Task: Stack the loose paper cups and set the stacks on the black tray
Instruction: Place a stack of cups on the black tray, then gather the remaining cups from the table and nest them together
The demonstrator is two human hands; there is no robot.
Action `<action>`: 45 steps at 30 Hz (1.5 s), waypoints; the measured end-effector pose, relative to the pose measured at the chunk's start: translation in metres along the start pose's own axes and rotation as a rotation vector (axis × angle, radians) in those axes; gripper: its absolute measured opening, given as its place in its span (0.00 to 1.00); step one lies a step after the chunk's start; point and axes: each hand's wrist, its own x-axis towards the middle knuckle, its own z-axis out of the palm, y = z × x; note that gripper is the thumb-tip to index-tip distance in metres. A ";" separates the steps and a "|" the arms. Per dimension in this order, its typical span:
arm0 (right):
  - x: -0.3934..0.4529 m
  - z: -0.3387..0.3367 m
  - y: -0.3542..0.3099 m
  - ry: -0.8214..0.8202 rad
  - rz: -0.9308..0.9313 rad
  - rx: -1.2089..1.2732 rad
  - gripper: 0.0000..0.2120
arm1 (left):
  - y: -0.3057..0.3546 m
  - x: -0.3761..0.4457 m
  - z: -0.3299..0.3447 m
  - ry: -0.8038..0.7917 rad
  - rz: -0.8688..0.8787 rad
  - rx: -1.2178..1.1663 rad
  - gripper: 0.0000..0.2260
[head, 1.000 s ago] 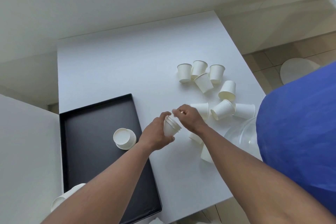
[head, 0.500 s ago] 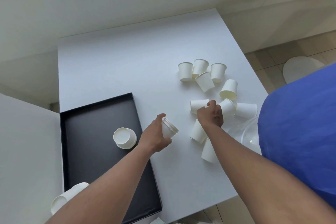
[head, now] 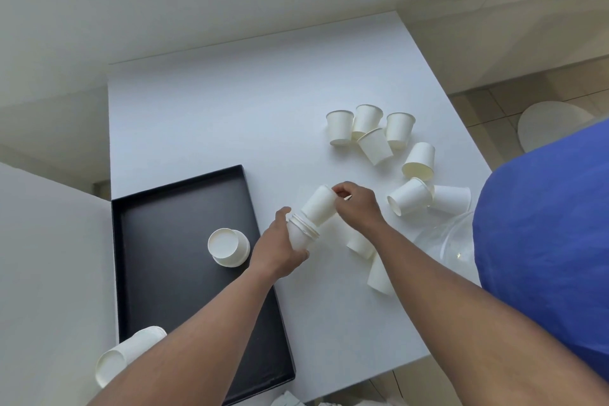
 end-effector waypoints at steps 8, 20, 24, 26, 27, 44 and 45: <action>-0.006 0.009 0.000 -0.257 0.128 0.054 0.15 | 0.002 0.003 0.001 0.055 0.030 -0.087 0.34; -0.012 0.017 -0.007 -0.305 0.370 0.311 0.14 | 0.013 0.003 -0.004 0.366 0.063 -0.139 0.27; -0.010 0.019 0.002 -0.187 0.282 0.220 0.14 | 0.011 0.005 -0.002 0.364 0.059 -0.005 0.24; -0.010 0.015 0.006 -0.038 0.203 0.142 0.12 | 0.010 0.006 -0.001 0.344 0.039 0.027 0.24; -0.010 0.013 0.007 0.046 0.156 0.084 0.12 | 0.009 0.006 0.000 0.331 0.030 0.040 0.24; -0.009 -0.014 0.033 0.040 0.302 -0.723 0.25 | 0.003 0.010 0.008 0.278 0.039 0.177 0.29; -0.009 -0.014 0.033 0.013 0.312 -0.727 0.25 | 0.005 0.009 0.007 0.287 0.053 0.203 0.31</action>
